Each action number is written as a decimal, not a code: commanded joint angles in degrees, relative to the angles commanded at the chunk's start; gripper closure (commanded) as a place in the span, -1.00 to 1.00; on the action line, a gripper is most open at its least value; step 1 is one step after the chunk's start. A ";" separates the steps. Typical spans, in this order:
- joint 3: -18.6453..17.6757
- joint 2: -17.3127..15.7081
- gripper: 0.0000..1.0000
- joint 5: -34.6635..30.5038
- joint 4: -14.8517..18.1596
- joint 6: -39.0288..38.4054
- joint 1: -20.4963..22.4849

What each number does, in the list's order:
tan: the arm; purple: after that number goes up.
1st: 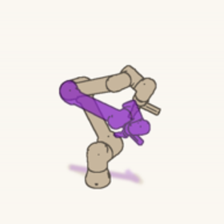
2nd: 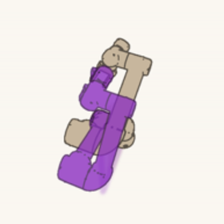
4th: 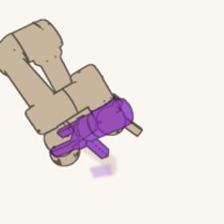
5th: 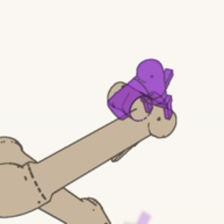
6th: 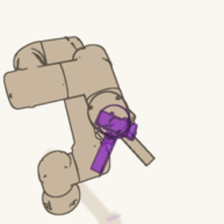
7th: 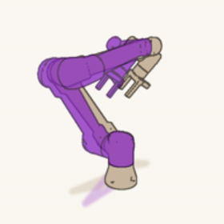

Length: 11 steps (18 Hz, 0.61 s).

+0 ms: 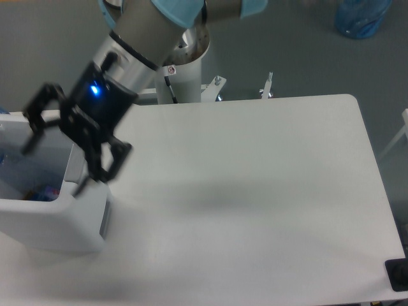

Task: Place the trash in the trash can

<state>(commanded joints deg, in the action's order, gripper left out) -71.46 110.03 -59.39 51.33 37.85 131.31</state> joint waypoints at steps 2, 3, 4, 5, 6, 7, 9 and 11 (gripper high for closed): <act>-2.62 0.44 -1.00 -5.18 0.79 5.20 0.44; -5.77 0.18 -1.00 -7.91 0.88 7.57 0.87; -7.45 0.10 -1.00 -8.63 1.05 9.24 1.14; -9.38 0.18 -1.00 -8.81 1.05 11.18 1.75; -10.97 0.27 -1.00 -8.99 1.05 13.28 2.45; -13.07 0.27 -1.00 -9.95 1.05 15.48 4.29; -17.13 -0.69 -1.00 -15.91 0.88 23.55 7.81; -17.75 -1.22 -1.00 -18.73 1.23 25.87 9.31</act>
<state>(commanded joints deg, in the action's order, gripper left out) -89.21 108.81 -78.12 52.56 63.72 140.62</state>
